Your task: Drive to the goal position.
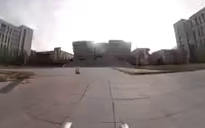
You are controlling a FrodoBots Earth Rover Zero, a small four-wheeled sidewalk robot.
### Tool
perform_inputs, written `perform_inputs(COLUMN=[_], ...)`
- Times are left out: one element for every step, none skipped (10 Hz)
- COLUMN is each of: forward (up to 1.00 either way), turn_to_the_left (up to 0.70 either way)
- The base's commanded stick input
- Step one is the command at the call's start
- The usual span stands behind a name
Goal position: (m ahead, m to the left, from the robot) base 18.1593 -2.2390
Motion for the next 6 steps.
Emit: perform_inputs(forward=[1.00,1.00,1.00,1.00,1.00,1.00], turn_to_the_left=[0.00,0.00,0.00,0.00,0.00,0.00])
